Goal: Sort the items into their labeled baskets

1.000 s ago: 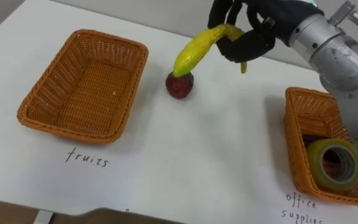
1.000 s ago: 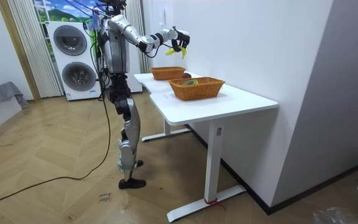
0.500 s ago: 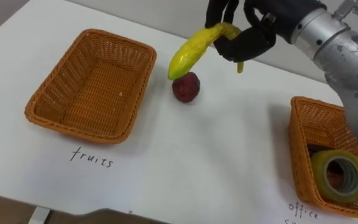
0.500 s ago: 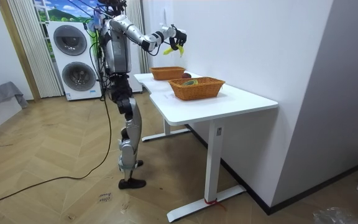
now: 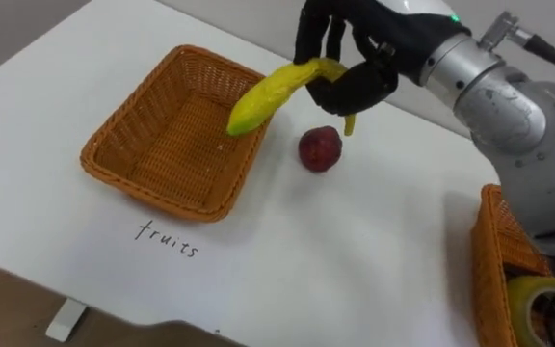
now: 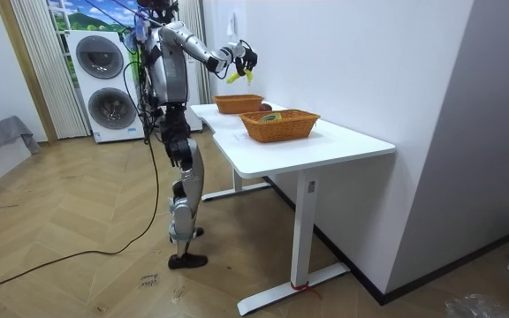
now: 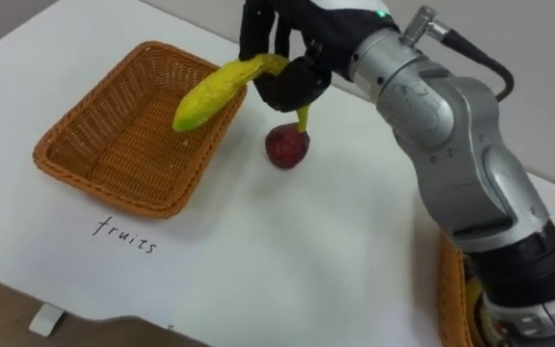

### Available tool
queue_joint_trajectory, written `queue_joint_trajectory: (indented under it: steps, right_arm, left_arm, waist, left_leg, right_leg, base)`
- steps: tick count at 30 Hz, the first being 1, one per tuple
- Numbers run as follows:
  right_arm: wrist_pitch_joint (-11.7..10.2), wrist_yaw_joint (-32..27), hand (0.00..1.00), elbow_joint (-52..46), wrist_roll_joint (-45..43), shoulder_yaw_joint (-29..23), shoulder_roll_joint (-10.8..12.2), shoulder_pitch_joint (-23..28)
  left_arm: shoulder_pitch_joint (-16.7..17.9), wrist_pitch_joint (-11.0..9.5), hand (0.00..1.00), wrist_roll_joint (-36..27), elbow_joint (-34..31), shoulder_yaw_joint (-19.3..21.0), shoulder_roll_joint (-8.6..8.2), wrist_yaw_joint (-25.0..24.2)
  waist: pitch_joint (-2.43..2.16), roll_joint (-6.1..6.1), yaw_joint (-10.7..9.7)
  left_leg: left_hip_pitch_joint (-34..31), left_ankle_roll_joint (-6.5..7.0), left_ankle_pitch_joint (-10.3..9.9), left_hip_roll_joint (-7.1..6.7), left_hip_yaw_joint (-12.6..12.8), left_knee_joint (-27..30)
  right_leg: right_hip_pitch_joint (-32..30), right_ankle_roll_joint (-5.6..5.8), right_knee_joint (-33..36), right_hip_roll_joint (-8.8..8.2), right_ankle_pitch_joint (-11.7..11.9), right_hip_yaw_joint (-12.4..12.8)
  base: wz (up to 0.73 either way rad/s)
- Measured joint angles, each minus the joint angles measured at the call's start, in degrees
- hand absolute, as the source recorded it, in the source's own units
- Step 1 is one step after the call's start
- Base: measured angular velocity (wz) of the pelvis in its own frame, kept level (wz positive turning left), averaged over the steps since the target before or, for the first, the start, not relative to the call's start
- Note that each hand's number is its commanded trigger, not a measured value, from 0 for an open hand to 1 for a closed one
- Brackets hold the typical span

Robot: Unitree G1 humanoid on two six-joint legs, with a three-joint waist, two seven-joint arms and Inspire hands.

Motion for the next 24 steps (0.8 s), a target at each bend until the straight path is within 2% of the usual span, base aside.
queue_joint_trajectory:
  steps: [3,7,11,16,19,20,21,22,23,24]
  right_arm:
    - [-0.02,-0.01,1.00,0.18,0.09,0.16,0.76,-0.02]
    - [0.04,-0.06,1.00,3.35,1.51,0.57,1.49,-0.06]
    - [0.41,0.00,1.00,5.63,-0.42,2.15,3.96,-0.05]
    - [0.45,0.02,1.00,11.24,-0.43,2.50,6.57,-0.34]
    - [0.44,0.02,1.00,13.06,-0.43,2.55,7.30,-0.34]
    - [0.38,0.02,0.93,13.40,-0.42,2.56,7.39,-0.35]
    - [0.32,0.01,0.76,13.68,-0.43,2.56,7.45,-0.38]
    - [0.31,0.00,0.27,14.11,-0.55,2.64,7.50,-0.38]
    - [0.31,-0.04,0.00,14.47,-0.74,3.11,7.50,-0.46]
    - [0.32,-0.05,0.00,14.61,-0.82,3.47,7.49,-0.51]
  left_arm:
    - [-0.02,0.01,0.00,-0.01,0.05,-0.01,-0.10,0.01]
    - [-0.53,0.58,0.00,0.02,0.30,-0.18,-0.44,0.12]
    - [-0.44,2.15,0.00,1.21,0.13,-0.17,-0.58,0.06]
    - [-0.29,2.30,0.00,2.23,-0.56,-1.03,-1.07,-0.04]
    - [-0.25,2.19,0.00,2.28,-1.01,-1.31,-1.20,-0.38]
    - [-0.27,2.19,0.00,2.29,-1.12,-1.31,-1.16,-0.38]
    - [-0.27,2.19,0.00,2.34,-1.19,-1.31,-1.15,-0.39]
    - [-0.26,2.20,0.00,2.87,-1.40,-1.32,-1.12,-0.44]
    - [-0.19,2.21,0.00,3.52,-1.67,-1.35,-1.10,-0.44]
    - [-0.19,2.22,0.00,3.73,-1.74,-1.35,-1.10,-0.44]
  waist:
    - [0.08,-0.07,0.38]
    - [0.56,0.49,2.27]
    - [0.61,0.56,3.63]
    - [0.72,0.69,4.84]
    - [0.77,0.75,5.02]
    - [0.79,0.77,5.04]
    - [0.79,0.77,5.09]
    - [0.80,0.77,5.16]
    - [0.80,0.77,5.17]
    - [0.80,0.76,5.18]
  left_leg:
    - [-0.64,0.01,0.01,-0.34,-1.64,0.44]
    - [-0.77,0.18,-0.10,-0.83,-2.69,1.02]
    - [-1.65,0.26,-0.17,-0.98,-2.59,1.37]
    - [-1.41,0.26,-0.15,-0.98,-2.47,1.34]
    - [-1.48,0.26,-0.15,-1.03,-2.77,1.30]
    - [-1.48,0.26,-0.15,-1.03,-2.80,1.26]
    - [-1.47,0.26,-0.15,-1.03,-2.79,1.22]
    - [-1.42,0.26,-0.15,-1.03,-2.79,1.22]
    - [-1.36,0.26,-0.15,-1.03,-2.79,1.23]
    - [-1.35,0.26,-0.15,-1.03,-2.79,1.22]
  right_leg:
    - [0.22,0.18,0.00,-0.21,-0.12,-1.42]
    - [0.82,0.63,0.02,-0.61,-0.43,-2.14]
    - [0.14,0.92,-0.01,-0.74,-0.61,-2.22]
    - [0.46,0.98,-0.05,-0.74,-0.67,-1.77]
    - [0.53,1.05,-0.07,-0.74,-0.71,-1.67]
    - [0.56,1.08,-0.07,-0.75,-0.74,-1.68]
    - [0.57,1.10,-0.07,-0.75,-0.75,-1.71]
    - [0.57,1.12,-0.07,-0.76,-0.79,-1.74]
    - [0.57,1.12,-0.07,-0.75,-0.80,-1.72]
    - [0.57,1.13,-0.07,-0.77,-0.82,-1.80]
  base:
    - [0.29]
    - [0.13]
    - [0.01]
    - [0.02]
    - [0.02]
    - [0.00]
    - [0.00]
    - [0.00]
    - [0.00]
    - [0.00]
